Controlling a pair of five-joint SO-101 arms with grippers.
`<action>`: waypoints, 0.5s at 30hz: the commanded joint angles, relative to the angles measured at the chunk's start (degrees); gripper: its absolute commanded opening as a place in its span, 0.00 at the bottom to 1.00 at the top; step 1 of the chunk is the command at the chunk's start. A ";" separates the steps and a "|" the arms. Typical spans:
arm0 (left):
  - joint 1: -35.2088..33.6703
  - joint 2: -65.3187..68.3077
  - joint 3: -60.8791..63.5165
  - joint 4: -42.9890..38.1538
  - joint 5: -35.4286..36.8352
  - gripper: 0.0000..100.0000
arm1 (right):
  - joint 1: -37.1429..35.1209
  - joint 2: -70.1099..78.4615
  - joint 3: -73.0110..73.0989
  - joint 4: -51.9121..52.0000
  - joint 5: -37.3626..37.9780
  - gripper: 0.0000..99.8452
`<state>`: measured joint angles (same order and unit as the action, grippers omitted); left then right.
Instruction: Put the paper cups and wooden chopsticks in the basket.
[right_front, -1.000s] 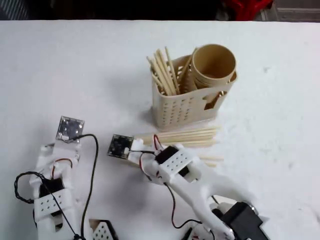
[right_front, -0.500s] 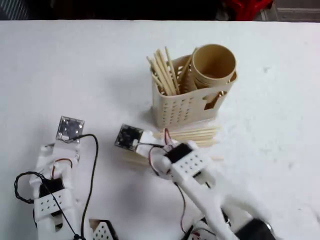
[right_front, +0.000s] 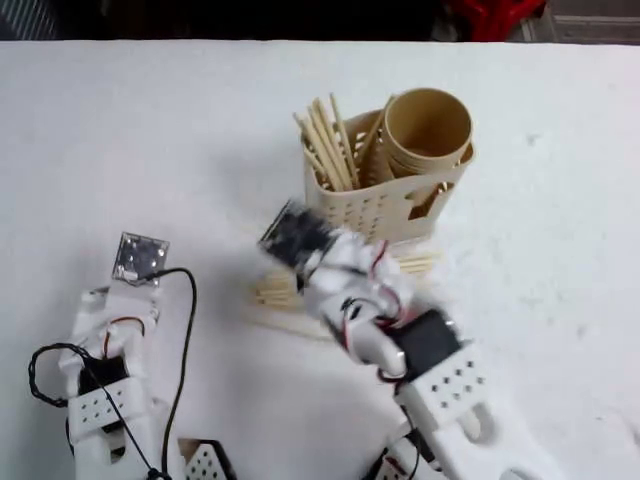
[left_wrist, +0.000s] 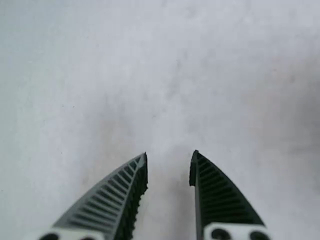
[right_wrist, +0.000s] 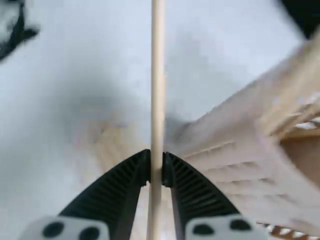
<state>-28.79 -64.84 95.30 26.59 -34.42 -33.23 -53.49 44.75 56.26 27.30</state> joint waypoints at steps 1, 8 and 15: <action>0.84 -0.66 -0.18 -1.14 0.26 0.15 | 3.47 0.22 -11.43 0.22 -1.76 0.02; 0.84 -0.66 -0.18 -1.14 0.26 0.15 | 4.09 9.01 -26.55 -0.04 -1.85 0.02; 0.84 -0.66 -0.18 -1.14 0.26 0.15 | 4.35 17.71 -40.70 -0.22 -3.69 0.02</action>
<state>-28.79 -64.84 95.30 26.59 -34.42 -29.54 -37.67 11.08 56.26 25.63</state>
